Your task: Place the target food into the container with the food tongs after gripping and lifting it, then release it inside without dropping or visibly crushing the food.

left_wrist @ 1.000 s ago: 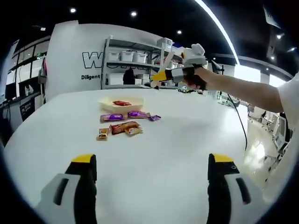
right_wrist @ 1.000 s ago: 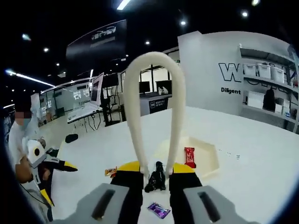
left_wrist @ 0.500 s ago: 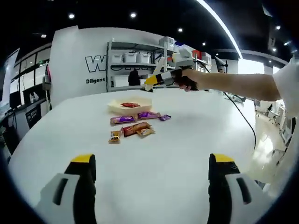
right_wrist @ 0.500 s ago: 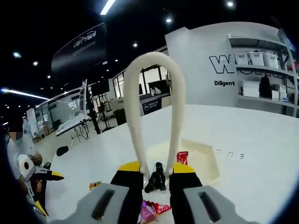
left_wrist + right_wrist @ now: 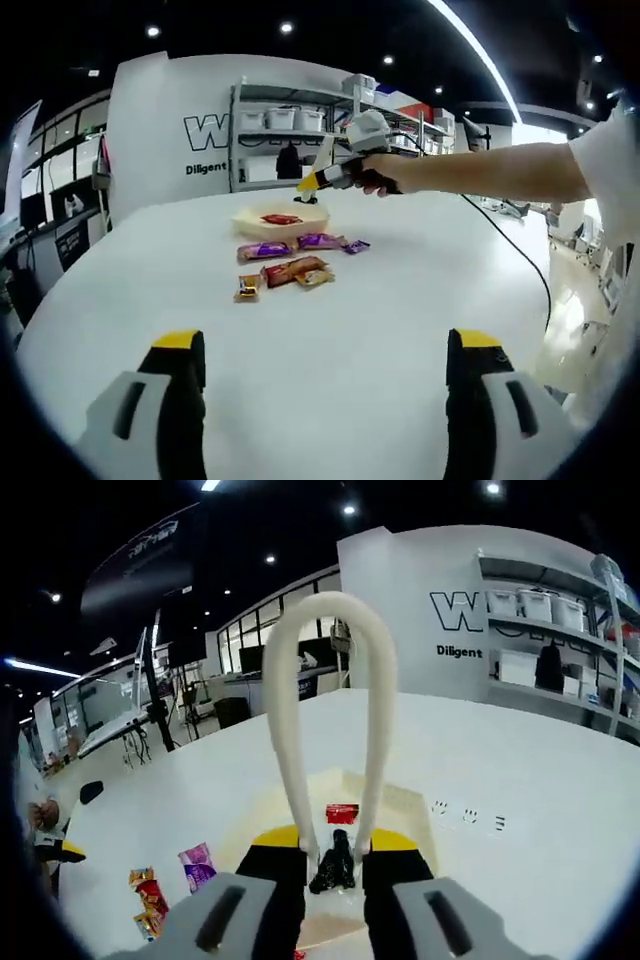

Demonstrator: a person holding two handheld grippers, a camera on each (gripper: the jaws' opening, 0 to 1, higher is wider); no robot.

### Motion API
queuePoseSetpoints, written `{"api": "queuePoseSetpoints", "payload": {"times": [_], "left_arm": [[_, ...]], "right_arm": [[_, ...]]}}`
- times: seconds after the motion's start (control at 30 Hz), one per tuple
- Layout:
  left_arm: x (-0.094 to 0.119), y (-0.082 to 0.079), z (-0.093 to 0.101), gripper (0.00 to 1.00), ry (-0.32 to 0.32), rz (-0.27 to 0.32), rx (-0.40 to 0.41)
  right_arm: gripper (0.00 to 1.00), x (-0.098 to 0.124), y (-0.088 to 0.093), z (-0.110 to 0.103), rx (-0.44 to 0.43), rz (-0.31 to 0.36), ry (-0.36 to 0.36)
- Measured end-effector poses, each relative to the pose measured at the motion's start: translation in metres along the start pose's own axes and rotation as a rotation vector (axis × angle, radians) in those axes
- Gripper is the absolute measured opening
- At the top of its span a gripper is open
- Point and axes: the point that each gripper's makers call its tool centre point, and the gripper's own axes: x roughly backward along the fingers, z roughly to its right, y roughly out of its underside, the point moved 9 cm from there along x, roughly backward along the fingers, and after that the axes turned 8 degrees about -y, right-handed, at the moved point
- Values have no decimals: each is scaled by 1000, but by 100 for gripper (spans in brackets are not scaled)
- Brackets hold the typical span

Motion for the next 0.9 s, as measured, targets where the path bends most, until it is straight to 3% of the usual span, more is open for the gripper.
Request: {"api": "queuePoseSetpoints", "payload": {"times": [0.5, 0.67, 0.9], "left_arm": [[2, 4, -6, 98, -3, -3, 22], [1, 7, -8, 98, -5, 0, 27], [-1, 10, -8, 97, 0, -12, 25]], "right_arm": [[13, -22, 16, 21, 9, -65, 114], [13, -27, 24, 24, -58, -63, 108], [15, -38, 23, 23, -34, -51, 125]]}}
